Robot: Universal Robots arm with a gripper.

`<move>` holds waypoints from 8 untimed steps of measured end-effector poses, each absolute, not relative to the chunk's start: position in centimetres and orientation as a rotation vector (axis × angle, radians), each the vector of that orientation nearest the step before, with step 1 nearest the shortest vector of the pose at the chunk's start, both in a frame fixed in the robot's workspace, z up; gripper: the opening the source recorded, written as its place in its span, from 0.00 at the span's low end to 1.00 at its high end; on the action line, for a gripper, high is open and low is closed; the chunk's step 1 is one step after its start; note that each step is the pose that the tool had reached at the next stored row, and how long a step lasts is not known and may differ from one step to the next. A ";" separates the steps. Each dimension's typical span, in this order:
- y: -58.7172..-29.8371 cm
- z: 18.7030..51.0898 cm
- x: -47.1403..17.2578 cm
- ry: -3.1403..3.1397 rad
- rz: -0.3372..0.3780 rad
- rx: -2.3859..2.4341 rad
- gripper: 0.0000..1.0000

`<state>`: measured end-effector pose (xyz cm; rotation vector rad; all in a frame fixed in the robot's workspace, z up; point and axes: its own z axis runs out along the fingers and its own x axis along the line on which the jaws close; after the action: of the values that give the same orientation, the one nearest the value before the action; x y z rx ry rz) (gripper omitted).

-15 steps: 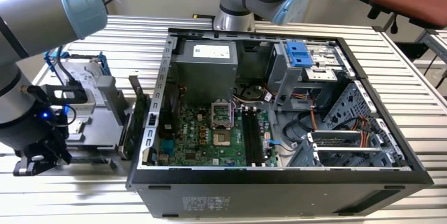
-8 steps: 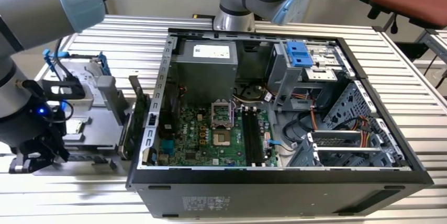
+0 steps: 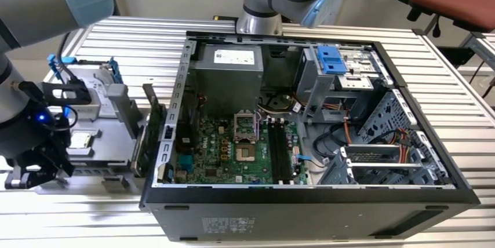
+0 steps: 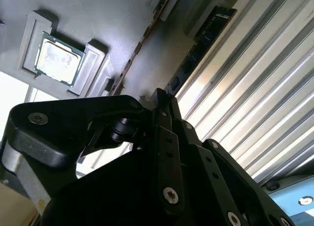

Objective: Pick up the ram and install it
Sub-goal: 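Pick up the ram and move it above insertion slot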

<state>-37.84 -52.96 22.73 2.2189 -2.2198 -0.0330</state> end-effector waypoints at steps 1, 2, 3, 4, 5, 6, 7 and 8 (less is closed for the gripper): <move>-53.0 22.8 -37.8 -2.220 -0.033 2.219 0.00; -53.0 22.9 -37.8 -2.220 -0.033 2.218 0.00; -53.0 23.0 -37.8 -2.223 -0.033 2.216 0.00; -53.0 23.0 -37.8 -2.228 -0.033 2.211 0.00; -53.0 23.1 -37.8 -2.235 -0.033 2.204 0.00; -53.0 23.1 -37.8 -2.244 -0.033 2.195 0.00; -53.0 23.1 -37.8 -2.255 -0.033 2.184 0.00; -53.0 23.2 -37.8 -2.266 -0.033 2.172 0.00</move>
<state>-37.84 -52.96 23.18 2.1722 -2.2661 -0.0331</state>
